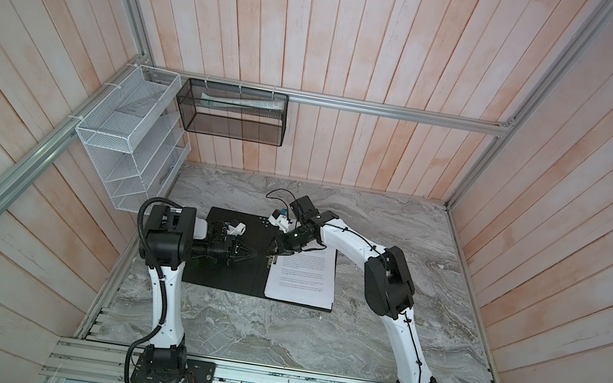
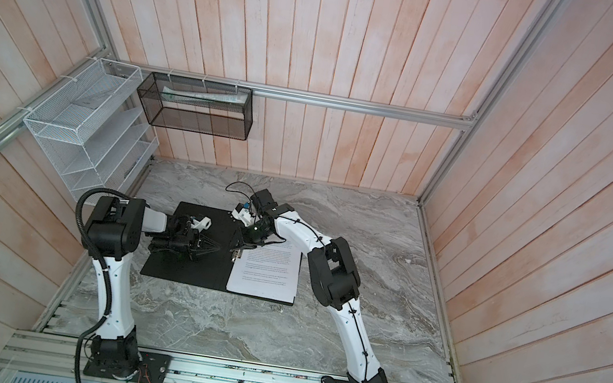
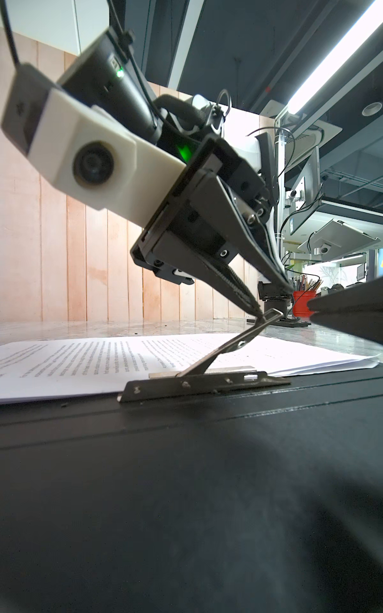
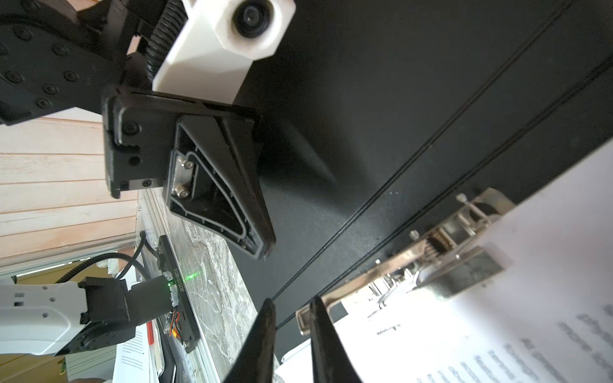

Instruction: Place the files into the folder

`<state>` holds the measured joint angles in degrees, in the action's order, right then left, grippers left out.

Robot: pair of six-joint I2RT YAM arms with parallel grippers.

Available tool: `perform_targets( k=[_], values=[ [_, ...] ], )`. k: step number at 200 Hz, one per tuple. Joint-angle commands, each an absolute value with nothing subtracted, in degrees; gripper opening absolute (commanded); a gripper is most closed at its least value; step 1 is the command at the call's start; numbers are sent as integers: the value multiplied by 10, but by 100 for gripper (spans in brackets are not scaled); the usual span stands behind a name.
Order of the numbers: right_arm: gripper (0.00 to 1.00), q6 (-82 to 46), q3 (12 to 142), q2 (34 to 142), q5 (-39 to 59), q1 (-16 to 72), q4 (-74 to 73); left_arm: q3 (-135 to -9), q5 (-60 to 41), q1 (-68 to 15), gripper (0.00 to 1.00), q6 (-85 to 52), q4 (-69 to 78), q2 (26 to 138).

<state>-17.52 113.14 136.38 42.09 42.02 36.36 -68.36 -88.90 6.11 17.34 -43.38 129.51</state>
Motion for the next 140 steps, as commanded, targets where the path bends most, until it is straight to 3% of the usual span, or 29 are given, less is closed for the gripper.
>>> perform_targets(
  k=[1,140],
  values=[
    [20,-165,1112,1357,422,428,402,-656,-820,64,0,177,-427,1339],
    [17,-146,1076,1372,380,439,427,-657,-822,64,0,179,-430,1341]
  ],
)
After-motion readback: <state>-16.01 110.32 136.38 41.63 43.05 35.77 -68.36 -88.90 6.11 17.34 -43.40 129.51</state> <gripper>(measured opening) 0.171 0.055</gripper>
